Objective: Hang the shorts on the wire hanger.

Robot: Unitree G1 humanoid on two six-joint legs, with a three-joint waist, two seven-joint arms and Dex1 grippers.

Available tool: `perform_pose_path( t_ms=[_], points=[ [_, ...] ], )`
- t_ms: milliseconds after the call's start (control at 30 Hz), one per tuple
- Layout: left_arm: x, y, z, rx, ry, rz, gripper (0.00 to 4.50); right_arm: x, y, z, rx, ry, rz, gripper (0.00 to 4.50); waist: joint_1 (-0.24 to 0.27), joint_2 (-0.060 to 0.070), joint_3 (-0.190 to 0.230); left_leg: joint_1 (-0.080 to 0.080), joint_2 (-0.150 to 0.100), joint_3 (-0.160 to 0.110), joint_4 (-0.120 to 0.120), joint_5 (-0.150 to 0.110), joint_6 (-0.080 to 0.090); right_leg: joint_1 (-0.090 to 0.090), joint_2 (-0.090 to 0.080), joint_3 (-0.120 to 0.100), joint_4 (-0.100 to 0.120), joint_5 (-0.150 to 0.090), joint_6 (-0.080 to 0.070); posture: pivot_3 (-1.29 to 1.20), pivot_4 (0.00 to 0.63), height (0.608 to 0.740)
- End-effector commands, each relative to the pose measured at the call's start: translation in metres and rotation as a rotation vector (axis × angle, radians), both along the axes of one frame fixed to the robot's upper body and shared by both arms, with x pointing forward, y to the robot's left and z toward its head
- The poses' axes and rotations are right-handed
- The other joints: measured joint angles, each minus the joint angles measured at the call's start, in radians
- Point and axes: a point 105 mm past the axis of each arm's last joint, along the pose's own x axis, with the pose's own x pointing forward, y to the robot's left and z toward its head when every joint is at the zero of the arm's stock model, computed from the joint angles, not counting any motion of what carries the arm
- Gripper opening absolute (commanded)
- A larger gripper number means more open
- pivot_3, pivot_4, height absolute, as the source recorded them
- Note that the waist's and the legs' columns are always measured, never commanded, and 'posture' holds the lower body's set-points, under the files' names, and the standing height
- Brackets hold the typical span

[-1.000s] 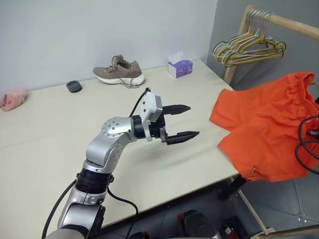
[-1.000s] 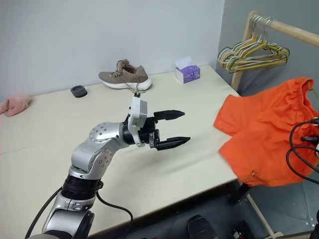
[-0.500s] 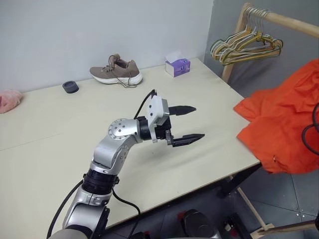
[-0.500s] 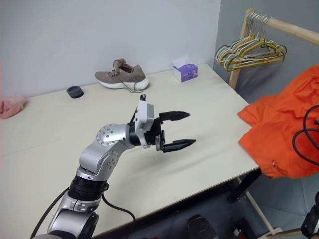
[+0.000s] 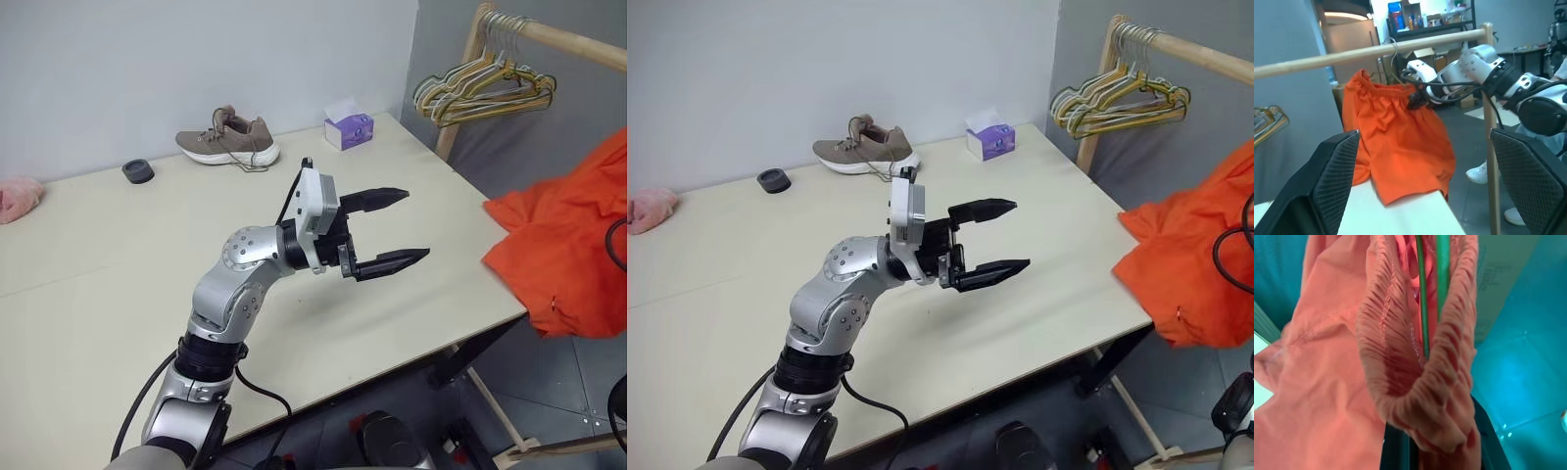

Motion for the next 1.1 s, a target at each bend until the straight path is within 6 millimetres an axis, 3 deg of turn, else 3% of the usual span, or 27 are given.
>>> perform_pose_path(
  t_ms=[33, 700, 833, 1100],
  points=[
    [-0.005, -0.001, 0.014, -0.024, -0.05, -0.011, 4.48, 0.002, 0.002, 0.017, 0.044, -0.062, 0.005, 0.0, -0.001, 0.0, 0.0, 0.0, 0.0, 0.0, 0.0, 0.0, 0.0, 0.0, 0.0, 0.0, 0.0, 0.0, 0.0, -0.39, 0.085, 0.74],
    [-0.005, -0.005, 0.007, 0.006, -0.056, -0.009, 4.48, 0.003, 0.026, 0.016, 0.136, -0.087, 0.023, 0.0, -0.004, 0.0, 0.0, -0.001, 0.0, 0.0, -0.001, 0.0, 0.001, 0.0, 0.0, 0.0, -0.003, 0.0, 0.0, -0.4, 0.08, 0.74],
    [-0.005, -0.005, 0.006, 0.006, -0.056, -0.009, 4.5, 0.0, 0.026, 0.019, 0.126, -0.12, 0.011, 1.09, -0.005, 0.0, 0.0, -0.001, 0.0, 0.0, -0.001, 0.0, 0.001, -0.001, 0.0, 0.0, -0.003, 0.0, 0.0, -0.4, 0.08, 0.74],
    [-0.005, -0.004, 0.006, 0.007, -0.055, -0.009, 4.5, 0.0, 0.035, 0.032, 0.08, -0.182, 0.02, 3.83, -0.02, 0.001, 0.001, -0.001, 0.0, 0.0, -0.001, -0.001, 0.001, -0.001, 0.0, 0.0, -0.004, 0.0, 0.0, -0.4, 0.081, 0.74]
  ],
)
